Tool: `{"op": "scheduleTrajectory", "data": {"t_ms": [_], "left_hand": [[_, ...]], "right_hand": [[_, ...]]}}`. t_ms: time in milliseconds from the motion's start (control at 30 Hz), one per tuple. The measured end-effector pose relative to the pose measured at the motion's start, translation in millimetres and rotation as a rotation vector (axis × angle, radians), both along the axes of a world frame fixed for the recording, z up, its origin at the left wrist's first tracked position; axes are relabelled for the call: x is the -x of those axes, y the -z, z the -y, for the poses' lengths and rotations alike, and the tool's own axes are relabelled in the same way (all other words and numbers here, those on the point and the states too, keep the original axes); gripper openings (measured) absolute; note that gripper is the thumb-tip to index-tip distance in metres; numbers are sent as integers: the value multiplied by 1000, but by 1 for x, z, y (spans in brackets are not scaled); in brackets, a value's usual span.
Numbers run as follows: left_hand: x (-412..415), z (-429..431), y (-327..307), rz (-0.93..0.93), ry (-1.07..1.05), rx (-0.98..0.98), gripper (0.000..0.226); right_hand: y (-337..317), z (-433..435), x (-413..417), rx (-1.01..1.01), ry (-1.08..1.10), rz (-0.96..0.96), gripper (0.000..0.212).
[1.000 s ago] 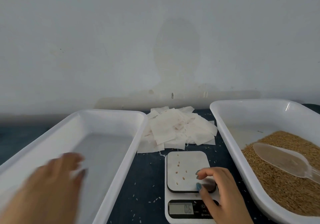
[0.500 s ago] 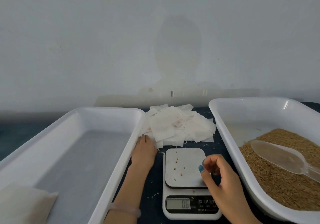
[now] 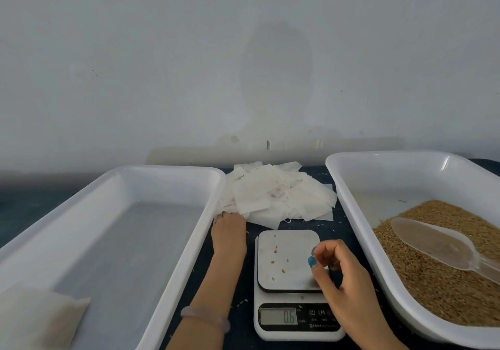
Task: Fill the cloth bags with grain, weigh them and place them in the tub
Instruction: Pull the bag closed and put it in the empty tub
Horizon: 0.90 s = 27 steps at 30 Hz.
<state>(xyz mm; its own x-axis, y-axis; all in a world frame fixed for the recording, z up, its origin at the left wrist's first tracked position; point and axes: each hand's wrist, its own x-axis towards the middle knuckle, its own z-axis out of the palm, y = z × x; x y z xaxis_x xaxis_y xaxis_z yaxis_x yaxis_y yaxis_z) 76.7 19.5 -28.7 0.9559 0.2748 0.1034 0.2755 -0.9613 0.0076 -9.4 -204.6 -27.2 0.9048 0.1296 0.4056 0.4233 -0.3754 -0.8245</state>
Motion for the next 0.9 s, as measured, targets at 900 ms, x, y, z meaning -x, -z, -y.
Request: {"op": "scheduleTrajectory", "data": {"t_ms": [900], "left_hand": [[71, 52, -49, 322, 190, 2102, 32]], "right_hand": [[-27, -24, -35, -270, -25, -128, 34]]}}
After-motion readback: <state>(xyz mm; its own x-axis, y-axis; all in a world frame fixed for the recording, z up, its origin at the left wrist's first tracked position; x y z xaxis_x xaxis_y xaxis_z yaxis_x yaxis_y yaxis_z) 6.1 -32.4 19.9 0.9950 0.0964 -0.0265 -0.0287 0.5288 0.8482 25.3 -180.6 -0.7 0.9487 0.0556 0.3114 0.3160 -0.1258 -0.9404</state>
